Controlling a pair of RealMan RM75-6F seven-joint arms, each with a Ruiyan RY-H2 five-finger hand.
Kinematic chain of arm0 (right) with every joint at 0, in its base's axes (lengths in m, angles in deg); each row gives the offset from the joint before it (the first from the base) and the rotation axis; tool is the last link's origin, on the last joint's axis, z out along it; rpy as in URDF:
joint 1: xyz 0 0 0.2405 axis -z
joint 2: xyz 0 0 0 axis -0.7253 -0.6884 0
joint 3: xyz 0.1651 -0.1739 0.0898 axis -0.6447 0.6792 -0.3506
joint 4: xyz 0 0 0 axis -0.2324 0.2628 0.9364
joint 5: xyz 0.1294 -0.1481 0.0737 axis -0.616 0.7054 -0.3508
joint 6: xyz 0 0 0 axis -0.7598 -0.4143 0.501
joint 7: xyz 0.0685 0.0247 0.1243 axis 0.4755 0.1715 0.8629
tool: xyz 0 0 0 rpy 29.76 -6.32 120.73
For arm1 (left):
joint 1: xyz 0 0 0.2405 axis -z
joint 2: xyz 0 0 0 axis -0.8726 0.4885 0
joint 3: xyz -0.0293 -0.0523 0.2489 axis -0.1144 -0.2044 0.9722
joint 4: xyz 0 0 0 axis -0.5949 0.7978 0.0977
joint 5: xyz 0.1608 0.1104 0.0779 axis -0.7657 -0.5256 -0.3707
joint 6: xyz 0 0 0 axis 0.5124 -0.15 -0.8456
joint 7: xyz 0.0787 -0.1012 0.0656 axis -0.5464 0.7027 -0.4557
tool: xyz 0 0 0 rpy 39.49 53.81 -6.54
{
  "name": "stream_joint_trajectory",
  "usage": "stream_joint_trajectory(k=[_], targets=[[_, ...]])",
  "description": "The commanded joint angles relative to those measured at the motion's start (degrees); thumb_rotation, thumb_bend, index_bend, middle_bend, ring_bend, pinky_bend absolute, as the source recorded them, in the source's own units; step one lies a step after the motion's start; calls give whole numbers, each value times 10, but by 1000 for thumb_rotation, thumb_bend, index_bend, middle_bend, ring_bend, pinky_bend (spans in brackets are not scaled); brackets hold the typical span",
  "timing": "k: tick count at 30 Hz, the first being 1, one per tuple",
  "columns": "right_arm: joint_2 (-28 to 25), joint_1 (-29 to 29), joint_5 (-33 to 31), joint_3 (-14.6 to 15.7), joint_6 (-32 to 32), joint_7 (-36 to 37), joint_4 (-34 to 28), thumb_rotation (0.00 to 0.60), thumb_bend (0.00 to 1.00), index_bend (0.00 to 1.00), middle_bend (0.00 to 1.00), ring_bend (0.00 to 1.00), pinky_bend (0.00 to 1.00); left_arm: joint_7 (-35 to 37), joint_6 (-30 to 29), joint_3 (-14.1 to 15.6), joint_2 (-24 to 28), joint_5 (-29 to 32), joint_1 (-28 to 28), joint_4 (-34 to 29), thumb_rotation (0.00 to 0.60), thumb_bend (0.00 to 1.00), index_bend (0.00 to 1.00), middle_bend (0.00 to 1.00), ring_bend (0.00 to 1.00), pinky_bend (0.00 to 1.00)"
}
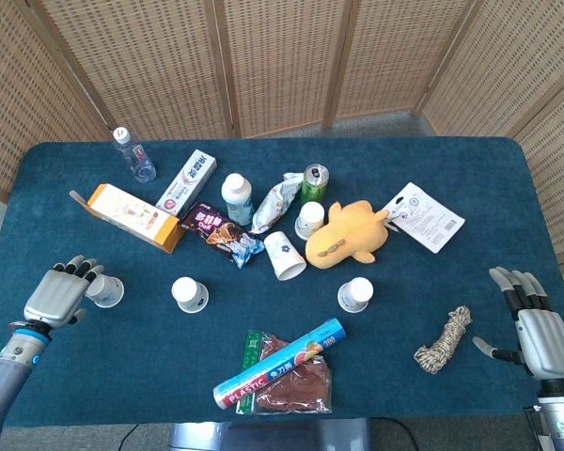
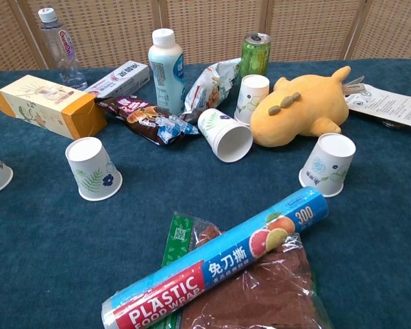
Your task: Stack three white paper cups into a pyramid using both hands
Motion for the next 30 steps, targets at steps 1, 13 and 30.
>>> stream_joint_trajectory(k=[1,13,30], targets=[[0,0,0,0,0,1,0,600,0,0,0,0,0,-9,-6,-4,-7,1,-3,4,600,282,266,283,244,395],[-1,0,1,0,-1,3,0,600,0,0,0,0,0,-15,-34,-21,-34,-1,-14,18,600,310,396,424,377,494],[0,-1,4,2,-2,2,-1,600,0,0,0,0,0,-77,-45,-70,-64,14,13,-66,600,310,412,435,392,490]])
